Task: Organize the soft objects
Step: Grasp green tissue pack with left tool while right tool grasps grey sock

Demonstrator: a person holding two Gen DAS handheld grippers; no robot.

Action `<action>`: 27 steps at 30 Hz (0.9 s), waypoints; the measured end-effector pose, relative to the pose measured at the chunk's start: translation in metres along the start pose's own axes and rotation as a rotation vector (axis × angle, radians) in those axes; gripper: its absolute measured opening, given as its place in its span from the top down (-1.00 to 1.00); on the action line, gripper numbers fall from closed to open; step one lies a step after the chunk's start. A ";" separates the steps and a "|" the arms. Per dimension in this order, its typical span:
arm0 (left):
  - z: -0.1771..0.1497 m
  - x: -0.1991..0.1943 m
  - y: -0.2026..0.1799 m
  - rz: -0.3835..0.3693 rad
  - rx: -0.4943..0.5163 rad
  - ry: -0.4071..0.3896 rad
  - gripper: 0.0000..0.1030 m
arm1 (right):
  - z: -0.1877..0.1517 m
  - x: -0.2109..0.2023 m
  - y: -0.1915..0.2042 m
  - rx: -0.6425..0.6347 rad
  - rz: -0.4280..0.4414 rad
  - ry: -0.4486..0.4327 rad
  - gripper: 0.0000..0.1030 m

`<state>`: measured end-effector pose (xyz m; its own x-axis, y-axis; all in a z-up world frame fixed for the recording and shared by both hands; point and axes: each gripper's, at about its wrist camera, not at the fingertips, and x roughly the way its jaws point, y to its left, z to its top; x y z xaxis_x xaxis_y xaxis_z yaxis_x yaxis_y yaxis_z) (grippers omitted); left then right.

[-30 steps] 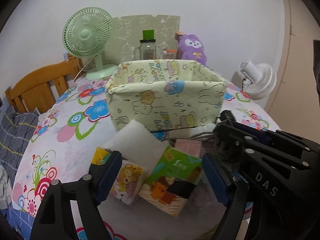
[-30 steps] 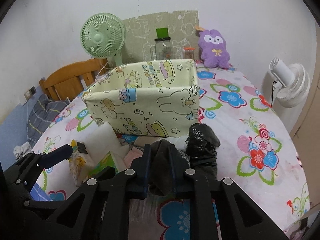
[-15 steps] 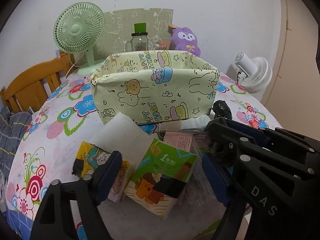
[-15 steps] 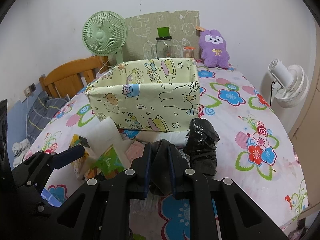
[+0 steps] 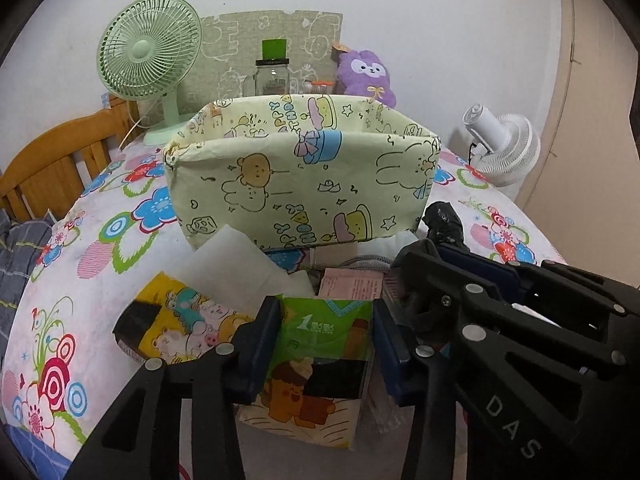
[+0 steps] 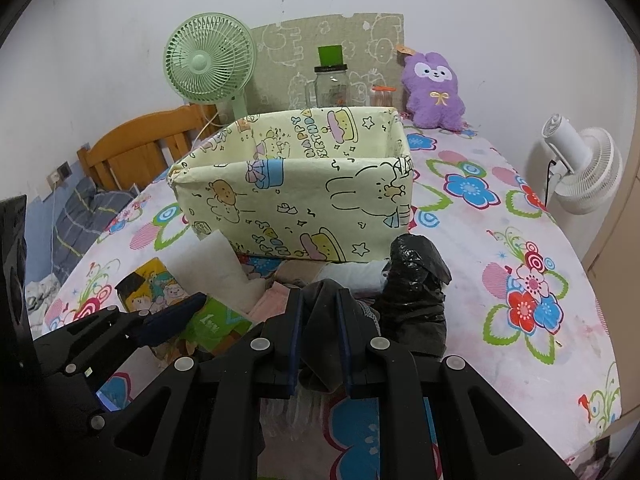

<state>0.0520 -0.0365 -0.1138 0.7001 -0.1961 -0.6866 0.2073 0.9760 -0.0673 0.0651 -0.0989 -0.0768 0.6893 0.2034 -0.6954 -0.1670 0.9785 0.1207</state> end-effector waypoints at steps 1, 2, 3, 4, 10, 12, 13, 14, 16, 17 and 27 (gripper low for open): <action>0.001 0.000 0.000 0.000 0.003 -0.001 0.11 | 0.000 0.000 0.000 0.000 0.000 -0.001 0.64; 0.002 0.000 -0.001 -0.001 0.004 -0.004 0.11 | 0.001 -0.001 0.001 0.000 0.000 -0.003 0.63; 0.003 -0.001 -0.002 -0.001 0.007 -0.008 0.12 | 0.002 -0.001 0.001 -0.001 0.000 -0.005 0.63; 0.004 -0.003 -0.002 -0.002 0.008 -0.013 0.12 | 0.003 -0.002 0.001 -0.001 -0.001 -0.007 0.63; 0.012 -0.010 -0.004 0.003 0.010 -0.039 0.12 | 0.011 -0.009 0.001 0.005 -0.003 -0.028 0.63; 0.016 -0.014 -0.005 0.006 0.010 -0.049 0.12 | 0.014 -0.014 0.001 0.006 -0.001 -0.038 0.63; 0.018 -0.017 -0.006 0.008 0.010 -0.055 0.12 | 0.016 -0.016 0.001 0.007 -0.001 -0.044 0.63; 0.020 -0.019 -0.006 0.009 0.010 -0.061 0.12 | 0.017 -0.018 0.001 0.007 0.000 -0.049 0.63; 0.024 -0.023 -0.008 0.013 0.010 -0.071 0.12 | 0.021 -0.024 0.001 0.010 -0.001 -0.062 0.63; 0.026 -0.026 -0.008 0.015 0.011 -0.076 0.12 | 0.023 -0.026 0.001 0.010 -0.001 -0.068 0.63; 0.043 -0.046 -0.013 0.039 0.025 -0.118 0.12 | 0.040 -0.050 0.000 0.020 -0.014 -0.121 0.63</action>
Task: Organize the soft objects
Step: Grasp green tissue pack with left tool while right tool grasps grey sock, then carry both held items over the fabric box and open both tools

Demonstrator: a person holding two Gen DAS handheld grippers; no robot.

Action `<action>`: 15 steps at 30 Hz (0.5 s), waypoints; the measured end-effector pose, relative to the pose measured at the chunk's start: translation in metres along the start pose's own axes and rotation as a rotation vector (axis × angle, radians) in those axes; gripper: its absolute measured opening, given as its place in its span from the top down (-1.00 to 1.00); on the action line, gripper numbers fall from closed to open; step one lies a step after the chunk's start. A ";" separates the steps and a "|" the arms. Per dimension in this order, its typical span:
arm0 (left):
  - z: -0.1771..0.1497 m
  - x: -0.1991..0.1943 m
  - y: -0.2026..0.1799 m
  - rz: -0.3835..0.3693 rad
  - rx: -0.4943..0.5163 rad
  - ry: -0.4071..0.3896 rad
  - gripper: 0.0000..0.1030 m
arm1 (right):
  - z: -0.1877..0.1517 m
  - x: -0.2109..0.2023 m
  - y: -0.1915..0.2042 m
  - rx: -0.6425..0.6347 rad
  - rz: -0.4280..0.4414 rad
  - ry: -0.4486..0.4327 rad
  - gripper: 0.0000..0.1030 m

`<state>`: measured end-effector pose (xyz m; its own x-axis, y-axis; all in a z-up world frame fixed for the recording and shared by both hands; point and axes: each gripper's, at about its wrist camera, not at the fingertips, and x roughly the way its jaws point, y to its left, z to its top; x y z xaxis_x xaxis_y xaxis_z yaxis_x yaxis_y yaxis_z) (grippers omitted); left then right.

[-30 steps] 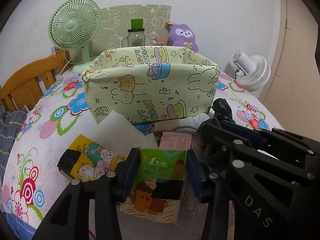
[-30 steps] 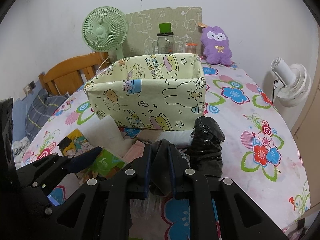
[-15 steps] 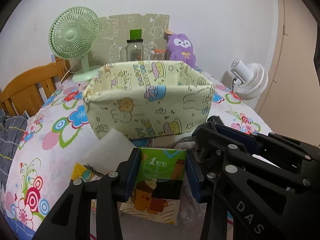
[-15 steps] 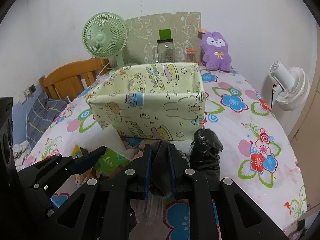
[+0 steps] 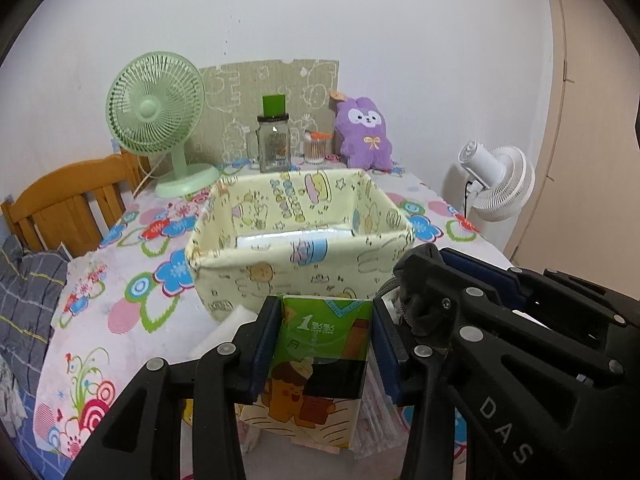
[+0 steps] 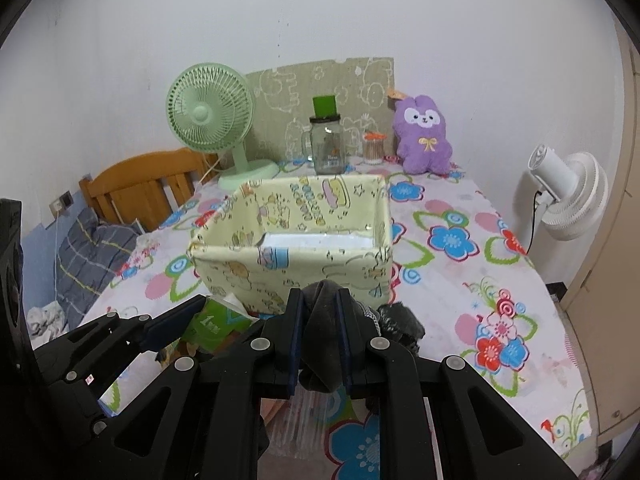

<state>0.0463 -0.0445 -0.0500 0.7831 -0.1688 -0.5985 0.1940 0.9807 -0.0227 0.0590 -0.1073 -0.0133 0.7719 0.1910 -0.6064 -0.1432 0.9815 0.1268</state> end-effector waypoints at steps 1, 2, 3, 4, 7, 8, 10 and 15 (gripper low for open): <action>0.002 -0.001 0.000 0.001 0.000 -0.004 0.12 | 0.002 -0.001 0.000 0.000 0.000 -0.003 0.63; 0.005 -0.002 0.000 0.001 -0.001 -0.006 0.12 | 0.005 -0.003 0.000 0.001 0.000 -0.009 0.63; 0.007 -0.003 0.000 0.000 -0.002 -0.009 0.12 | 0.007 -0.004 0.000 0.001 0.000 -0.012 0.63; 0.009 -0.004 -0.001 0.001 -0.002 -0.009 0.12 | 0.009 -0.006 0.000 0.001 0.000 -0.017 0.63; 0.015 -0.008 -0.001 0.011 0.005 -0.025 0.12 | 0.015 -0.010 0.000 0.003 0.002 -0.028 0.63; 0.016 -0.010 -0.001 0.011 0.006 -0.029 0.12 | 0.016 -0.011 0.000 0.004 0.003 -0.031 0.63; 0.020 -0.012 -0.001 0.012 0.004 -0.036 0.12 | 0.020 -0.013 0.000 0.005 0.003 -0.039 0.63; 0.029 -0.014 0.000 0.021 0.007 -0.052 0.12 | 0.031 -0.014 0.001 0.003 0.007 -0.053 0.63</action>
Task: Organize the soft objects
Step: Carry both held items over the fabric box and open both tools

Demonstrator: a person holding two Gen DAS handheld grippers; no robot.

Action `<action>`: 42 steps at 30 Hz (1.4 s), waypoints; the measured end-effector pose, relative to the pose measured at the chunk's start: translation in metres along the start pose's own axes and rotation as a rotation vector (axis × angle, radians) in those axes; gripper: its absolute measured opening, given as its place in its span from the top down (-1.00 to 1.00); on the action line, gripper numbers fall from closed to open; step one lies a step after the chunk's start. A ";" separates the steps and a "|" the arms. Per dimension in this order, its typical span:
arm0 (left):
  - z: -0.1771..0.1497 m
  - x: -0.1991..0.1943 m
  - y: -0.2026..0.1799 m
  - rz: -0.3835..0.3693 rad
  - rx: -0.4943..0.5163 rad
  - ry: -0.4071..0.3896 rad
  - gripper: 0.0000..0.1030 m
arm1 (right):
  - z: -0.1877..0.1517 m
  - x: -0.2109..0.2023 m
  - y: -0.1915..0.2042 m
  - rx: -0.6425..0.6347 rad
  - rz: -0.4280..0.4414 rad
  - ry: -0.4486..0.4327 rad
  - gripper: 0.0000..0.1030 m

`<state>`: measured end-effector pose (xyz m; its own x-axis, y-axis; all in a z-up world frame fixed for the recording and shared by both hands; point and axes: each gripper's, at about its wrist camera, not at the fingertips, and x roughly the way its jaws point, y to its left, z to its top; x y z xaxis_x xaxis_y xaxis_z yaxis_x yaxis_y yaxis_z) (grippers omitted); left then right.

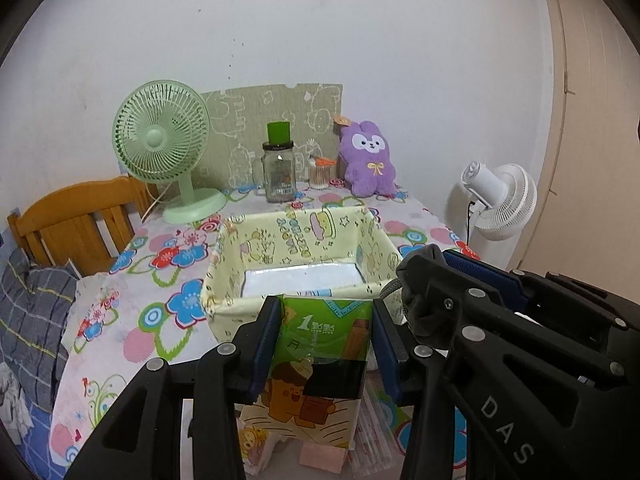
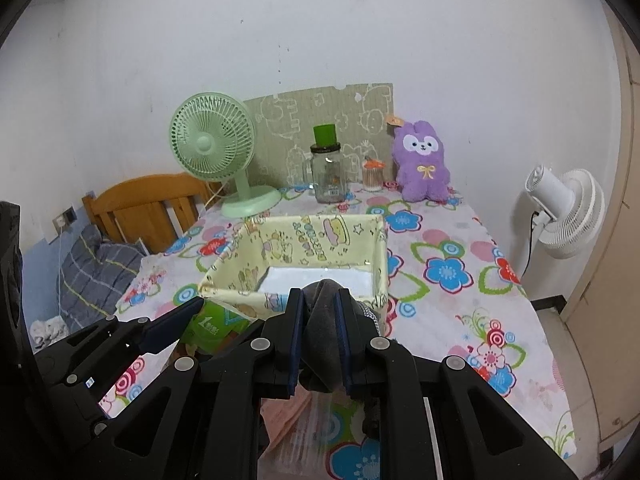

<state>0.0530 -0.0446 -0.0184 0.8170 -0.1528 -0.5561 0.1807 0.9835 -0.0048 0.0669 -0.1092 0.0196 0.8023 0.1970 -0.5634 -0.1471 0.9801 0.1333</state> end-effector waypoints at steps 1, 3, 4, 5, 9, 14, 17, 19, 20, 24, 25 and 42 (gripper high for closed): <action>0.002 0.000 0.001 0.008 0.002 -0.005 0.12 | 0.001 0.000 0.000 0.000 0.001 -0.001 0.63; 0.007 0.001 0.003 0.018 0.000 -0.015 0.12 | 0.005 0.002 0.001 0.002 0.007 -0.007 0.63; 0.009 0.001 0.004 0.019 -0.001 -0.019 0.12 | 0.007 0.002 0.000 0.004 0.008 -0.007 0.63; 0.011 0.001 0.005 0.021 -0.001 -0.022 0.12 | 0.009 0.003 0.000 0.006 0.011 -0.009 0.63; 0.017 0.005 0.007 0.029 -0.004 -0.031 0.12 | 0.017 0.007 0.001 0.006 0.011 -0.019 0.63; 0.025 0.013 0.010 0.046 -0.003 -0.040 0.12 | 0.026 0.015 0.000 0.009 0.004 -0.027 0.63; 0.029 0.019 0.012 0.048 -0.004 -0.043 0.12 | 0.031 0.021 -0.001 0.012 -0.006 -0.030 0.63; 0.032 0.023 0.013 0.048 -0.008 -0.043 0.12 | 0.035 0.026 -0.002 0.014 -0.008 -0.032 0.63; 0.034 0.025 0.014 0.048 -0.010 -0.045 0.12 | 0.037 0.028 -0.003 0.015 -0.010 -0.033 0.63; 0.039 0.033 0.018 0.051 -0.018 -0.046 0.12 | 0.044 0.037 -0.004 0.015 -0.013 -0.034 0.63; 0.040 0.036 0.019 0.052 -0.021 -0.046 0.12 | 0.045 0.039 -0.004 0.015 -0.014 -0.034 0.63; 0.059 0.084 0.035 0.067 -0.076 -0.016 0.11 | 0.065 0.089 -0.016 0.072 -0.038 -0.031 0.63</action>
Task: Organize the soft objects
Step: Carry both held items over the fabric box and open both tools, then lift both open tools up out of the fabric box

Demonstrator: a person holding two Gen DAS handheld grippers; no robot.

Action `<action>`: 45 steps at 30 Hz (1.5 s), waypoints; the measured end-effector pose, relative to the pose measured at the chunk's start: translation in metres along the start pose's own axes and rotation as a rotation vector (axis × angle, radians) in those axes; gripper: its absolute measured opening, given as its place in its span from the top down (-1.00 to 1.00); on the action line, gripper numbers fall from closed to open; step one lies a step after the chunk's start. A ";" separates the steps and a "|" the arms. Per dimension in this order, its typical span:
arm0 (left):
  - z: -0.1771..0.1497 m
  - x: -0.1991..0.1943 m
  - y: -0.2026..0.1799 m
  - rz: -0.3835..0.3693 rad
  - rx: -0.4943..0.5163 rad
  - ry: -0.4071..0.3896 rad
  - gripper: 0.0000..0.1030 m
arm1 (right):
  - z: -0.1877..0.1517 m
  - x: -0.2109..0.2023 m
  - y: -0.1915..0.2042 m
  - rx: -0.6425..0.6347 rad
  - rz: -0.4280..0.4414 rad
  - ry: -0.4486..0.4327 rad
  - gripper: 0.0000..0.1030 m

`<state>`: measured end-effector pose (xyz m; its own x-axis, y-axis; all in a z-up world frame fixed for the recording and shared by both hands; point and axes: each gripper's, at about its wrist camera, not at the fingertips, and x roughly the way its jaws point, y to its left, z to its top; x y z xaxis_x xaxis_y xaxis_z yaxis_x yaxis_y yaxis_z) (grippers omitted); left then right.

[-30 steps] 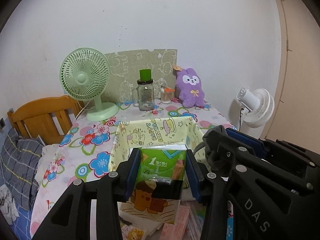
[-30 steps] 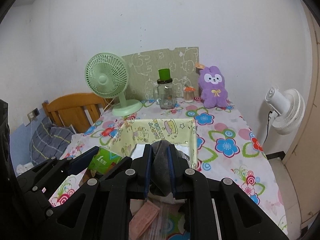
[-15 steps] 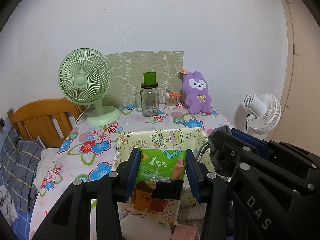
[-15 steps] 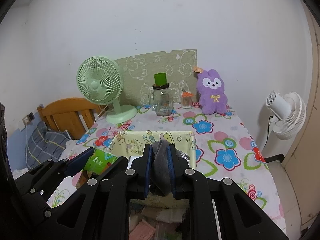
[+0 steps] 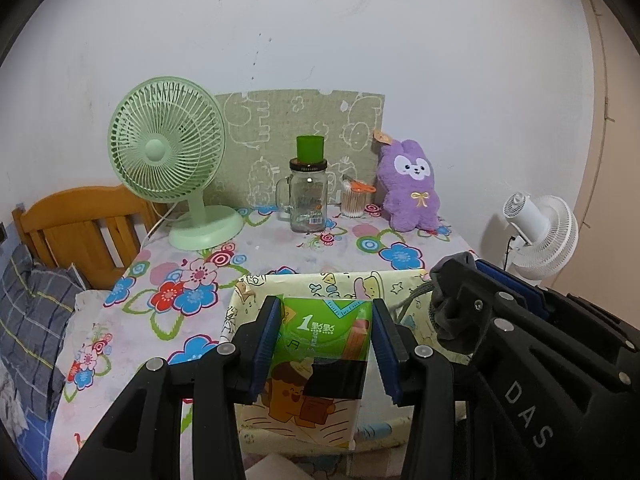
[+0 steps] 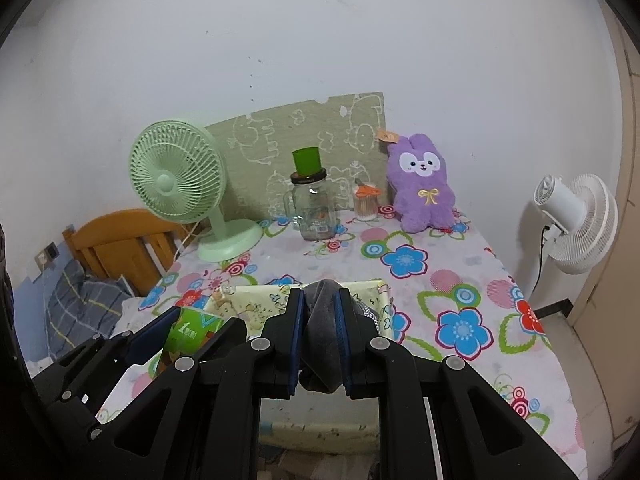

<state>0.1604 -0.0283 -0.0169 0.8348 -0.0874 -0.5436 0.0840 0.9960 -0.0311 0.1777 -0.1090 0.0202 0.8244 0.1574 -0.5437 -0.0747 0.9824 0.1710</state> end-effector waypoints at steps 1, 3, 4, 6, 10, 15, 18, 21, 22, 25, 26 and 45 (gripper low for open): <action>0.000 0.003 0.001 0.002 -0.004 0.004 0.11 | 0.001 0.004 -0.001 0.001 -0.001 0.003 0.63; 0.000 0.010 0.003 0.007 -0.011 0.012 0.11 | 0.002 0.013 -0.002 0.003 0.000 0.014 0.63; 0.000 0.014 0.004 0.010 -0.015 0.020 0.11 | 0.002 0.017 -0.002 0.004 0.000 0.019 0.63; -0.001 0.021 0.007 0.016 -0.026 0.027 0.09 | 0.002 0.025 -0.002 0.005 0.003 0.032 0.63; -0.002 0.038 0.011 0.024 -0.050 0.061 0.04 | 0.000 0.043 -0.004 0.016 0.007 0.056 0.63; -0.005 0.056 0.019 0.028 -0.080 0.106 -0.03 | -0.003 0.063 -0.007 0.031 0.000 0.091 0.63; -0.007 0.064 0.022 0.023 -0.092 0.125 -0.31 | -0.005 0.072 -0.009 0.036 -0.001 0.103 0.64; -0.008 0.068 0.023 0.013 -0.097 0.138 -0.42 | -0.007 0.078 -0.011 0.034 0.001 0.106 0.64; -0.009 0.070 0.023 0.012 -0.101 0.145 -0.47 | -0.006 0.079 -0.011 0.033 0.003 0.106 0.64; -0.009 0.072 0.024 0.016 -0.103 0.153 -0.55 | -0.006 0.083 -0.011 0.025 0.005 0.111 0.62; -0.009 0.072 0.024 0.016 -0.100 0.154 -0.56 | -0.006 0.084 -0.010 0.021 0.006 0.114 0.61; -0.002 0.047 0.018 0.014 -0.085 0.106 -0.98 | 0.001 0.053 -0.005 -0.011 -0.011 0.038 -0.70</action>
<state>0.1999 -0.0145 -0.0444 0.7727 -0.0750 -0.6303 0.0225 0.9956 -0.0909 0.2220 -0.1052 -0.0090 0.8034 0.1502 -0.5762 -0.0722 0.9851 0.1562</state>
